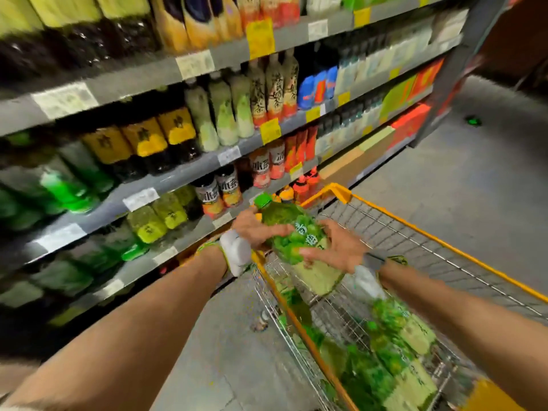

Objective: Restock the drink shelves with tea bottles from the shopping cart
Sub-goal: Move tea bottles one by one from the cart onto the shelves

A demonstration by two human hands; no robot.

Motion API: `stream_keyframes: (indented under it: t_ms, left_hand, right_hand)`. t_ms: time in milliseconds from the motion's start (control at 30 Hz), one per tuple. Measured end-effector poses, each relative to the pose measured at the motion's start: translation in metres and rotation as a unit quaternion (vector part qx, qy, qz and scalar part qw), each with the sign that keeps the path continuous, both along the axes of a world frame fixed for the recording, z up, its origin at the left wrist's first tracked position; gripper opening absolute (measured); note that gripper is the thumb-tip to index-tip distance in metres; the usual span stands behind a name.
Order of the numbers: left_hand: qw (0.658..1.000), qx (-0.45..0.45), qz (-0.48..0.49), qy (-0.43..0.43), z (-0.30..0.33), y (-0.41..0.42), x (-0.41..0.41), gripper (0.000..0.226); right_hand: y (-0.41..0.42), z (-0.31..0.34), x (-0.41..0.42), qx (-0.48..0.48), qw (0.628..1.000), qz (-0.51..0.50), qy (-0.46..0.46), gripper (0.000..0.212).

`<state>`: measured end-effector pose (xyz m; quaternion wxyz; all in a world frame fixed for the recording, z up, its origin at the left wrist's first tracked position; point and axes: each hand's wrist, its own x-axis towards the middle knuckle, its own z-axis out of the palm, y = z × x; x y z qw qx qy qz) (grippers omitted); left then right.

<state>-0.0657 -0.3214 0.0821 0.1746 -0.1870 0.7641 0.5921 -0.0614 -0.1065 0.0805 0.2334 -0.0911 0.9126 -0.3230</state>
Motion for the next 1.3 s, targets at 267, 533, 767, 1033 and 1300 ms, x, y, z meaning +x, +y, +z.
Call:
stream_keyframes:
  t_ms: [267, 533, 767, 1033, 1300]
  left_hand:
    - [0.998, -0.002, 0.061, 0.016, 0.04, -0.121, 0.061, 0.082]
    - [0.989, 0.072, 0.125, 0.013, 0.003, -0.228, 0.115, 0.07]
    - [0.969, 0.118, 0.215, 0.006, -0.033, -0.273, 0.151, 0.06]
    - [0.96, 0.085, 0.265, -0.023, -0.107, -0.329, 0.187, 0.084]
    - [0.961, 0.039, 0.272, -0.012, -0.246, -0.385, 0.205, 0.046]
  right_hand:
    - [-0.125, 0.028, 0.006, -0.069, 0.984, 0.093, -0.135, 0.051]
    - [-0.239, -0.015, 0.038, -0.107, 0.971, 0.115, -0.182, 0.062]
    - [-0.306, -0.061, 0.044, -0.064, 0.965, 0.173, -0.187, 0.11]
    - [-0.38, -0.136, 0.052, -0.036, 0.937, 0.28, -0.207, 0.115]
    - [-0.454, -0.288, 0.06, -0.064, 0.928, 0.314, -0.19, 0.087]
